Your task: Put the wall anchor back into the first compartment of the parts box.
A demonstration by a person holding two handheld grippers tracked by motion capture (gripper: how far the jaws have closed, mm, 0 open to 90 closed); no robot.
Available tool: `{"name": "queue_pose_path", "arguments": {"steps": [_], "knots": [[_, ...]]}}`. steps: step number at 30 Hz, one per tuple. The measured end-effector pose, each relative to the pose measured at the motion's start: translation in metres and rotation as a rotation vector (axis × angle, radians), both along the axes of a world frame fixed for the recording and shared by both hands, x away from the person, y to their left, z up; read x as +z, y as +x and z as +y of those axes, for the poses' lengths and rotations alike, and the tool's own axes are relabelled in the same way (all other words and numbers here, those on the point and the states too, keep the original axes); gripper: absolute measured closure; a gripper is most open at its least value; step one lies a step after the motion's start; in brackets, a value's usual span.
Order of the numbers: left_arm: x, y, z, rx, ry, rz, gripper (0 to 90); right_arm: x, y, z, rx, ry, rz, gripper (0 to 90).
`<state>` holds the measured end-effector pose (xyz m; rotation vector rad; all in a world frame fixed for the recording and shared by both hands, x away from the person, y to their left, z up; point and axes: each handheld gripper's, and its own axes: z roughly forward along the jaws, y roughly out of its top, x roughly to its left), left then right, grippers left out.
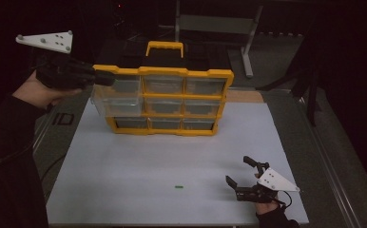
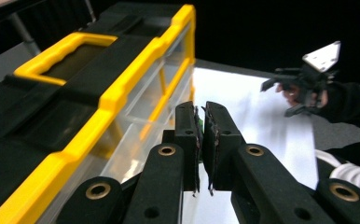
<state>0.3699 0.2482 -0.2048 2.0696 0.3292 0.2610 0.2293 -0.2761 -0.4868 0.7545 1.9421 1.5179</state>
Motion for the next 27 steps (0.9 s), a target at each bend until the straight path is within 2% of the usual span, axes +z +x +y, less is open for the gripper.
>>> {"name": "queue_pose_path", "arguments": {"steps": [10,11,15,17,20,27], "knots": [[-0.009,0.009,-0.002,0.047,0.044,0.037,83.1,0.000,0.000,0.000,0.002,-0.002,0.000,8.1],[-0.011,0.012,-0.004,0.064,0.062,0.050,83.1,0.000,0.000,0.000,0.003,-0.003,-0.001,8.1],[-0.018,0.017,-0.007,0.079,0.100,0.084,83.1,0.000,0.000,0.000,0.000,-0.001,-0.002,8.1],[-0.020,0.018,-0.007,0.087,0.106,0.094,83.1,0.000,0.000,0.000,-0.002,0.002,0.001,8.1],[-0.026,0.024,-0.009,0.120,0.155,0.129,83.1,0.000,0.000,0.000,-0.001,0.001,-0.001,8.1],[-0.034,0.031,-0.014,0.176,0.210,0.154,83.0,0.000,0.000,0.000,0.001,-0.003,-0.003,8.1]]}}
